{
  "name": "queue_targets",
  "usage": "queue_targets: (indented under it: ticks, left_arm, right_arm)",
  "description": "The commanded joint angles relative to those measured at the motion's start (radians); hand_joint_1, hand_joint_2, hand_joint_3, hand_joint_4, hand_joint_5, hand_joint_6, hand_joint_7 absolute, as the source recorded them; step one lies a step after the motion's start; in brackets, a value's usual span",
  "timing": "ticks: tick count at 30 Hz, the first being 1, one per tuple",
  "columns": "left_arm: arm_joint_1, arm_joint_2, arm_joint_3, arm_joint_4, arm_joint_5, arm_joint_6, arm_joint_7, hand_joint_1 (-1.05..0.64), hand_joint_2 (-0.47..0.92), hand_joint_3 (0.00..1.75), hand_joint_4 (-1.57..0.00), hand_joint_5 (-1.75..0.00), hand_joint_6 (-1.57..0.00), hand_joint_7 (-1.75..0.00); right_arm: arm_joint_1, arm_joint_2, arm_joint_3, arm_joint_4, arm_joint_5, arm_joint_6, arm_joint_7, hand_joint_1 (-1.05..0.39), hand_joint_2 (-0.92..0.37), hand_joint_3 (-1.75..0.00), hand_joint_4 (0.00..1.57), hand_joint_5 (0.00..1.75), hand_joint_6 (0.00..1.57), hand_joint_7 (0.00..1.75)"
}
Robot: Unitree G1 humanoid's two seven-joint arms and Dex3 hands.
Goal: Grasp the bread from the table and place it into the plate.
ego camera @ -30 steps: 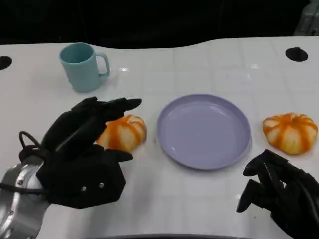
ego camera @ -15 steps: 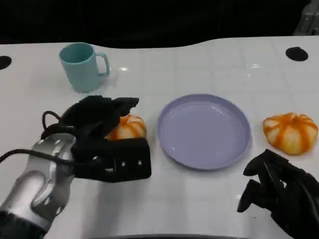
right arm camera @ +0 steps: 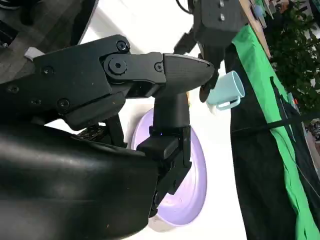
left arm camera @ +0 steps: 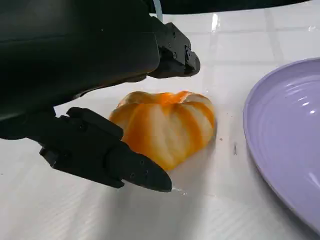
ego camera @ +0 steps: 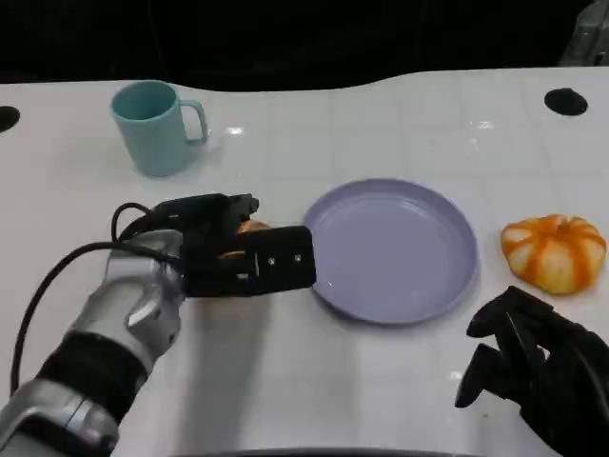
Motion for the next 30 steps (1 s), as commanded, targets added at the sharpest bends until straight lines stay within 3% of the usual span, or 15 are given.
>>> queue_targets:
  ticks: [1,8,22,26,28,30]
  left_arm:
    - [-0.078,-0.018,-0.021,0.155,-0.009,-0.034,0.060,-0.37,0.76,0.00,-0.01,-0.21,-0.19,-0.01]
    - [-0.160,-0.053,-0.061,0.339,-0.011,-0.069,0.095,-0.37,0.76,0.00,-0.02,-0.21,-0.22,-0.01]
    - [-0.185,-0.072,-0.086,0.488,-0.026,-0.161,0.193,-0.26,0.82,0.01,-0.17,-0.16,-0.30,-0.01]
    - [-0.163,-0.065,-0.065,0.514,-0.046,-0.233,0.298,-0.17,0.92,0.13,-0.48,-0.21,-0.51,-0.07]
    - [-0.151,-0.061,-0.055,0.525,-0.052,-0.272,0.360,-0.19,0.92,0.18,-0.80,-0.45,-0.83,-0.10]
    - [-0.151,-0.060,-0.055,0.536,-0.053,-0.287,0.382,-0.19,0.92,0.19,-0.88,-0.59,-0.96,-0.08]
  right_arm:
    - [0.009,-0.012,-0.012,-0.014,0.008,0.003,0.002,-0.45,-0.92,-0.43,0.63,1.75,0.48,1.61]
    - [0.015,-0.013,-0.015,-0.021,0.014,0.007,0.005,-0.45,-0.92,-0.43,0.63,1.75,0.49,1.60]
    - [0.016,-0.016,-0.020,-0.035,0.016,0.022,0.000,-0.45,-0.92,-0.41,0.62,1.75,0.49,1.60]
    - [0.017,-0.017,-0.023,-0.032,0.017,0.020,0.005,-0.45,-0.92,-0.41,0.62,1.75,0.48,1.60]
    - [0.017,-0.015,-0.025,-0.032,0.020,0.025,0.003,-0.45,-0.92,-0.41,0.62,1.75,0.48,1.60]
    - [0.017,-0.015,-0.026,-0.033,0.020,0.026,0.003,-0.45,-0.92,-0.40,0.62,1.75,0.49,1.60]
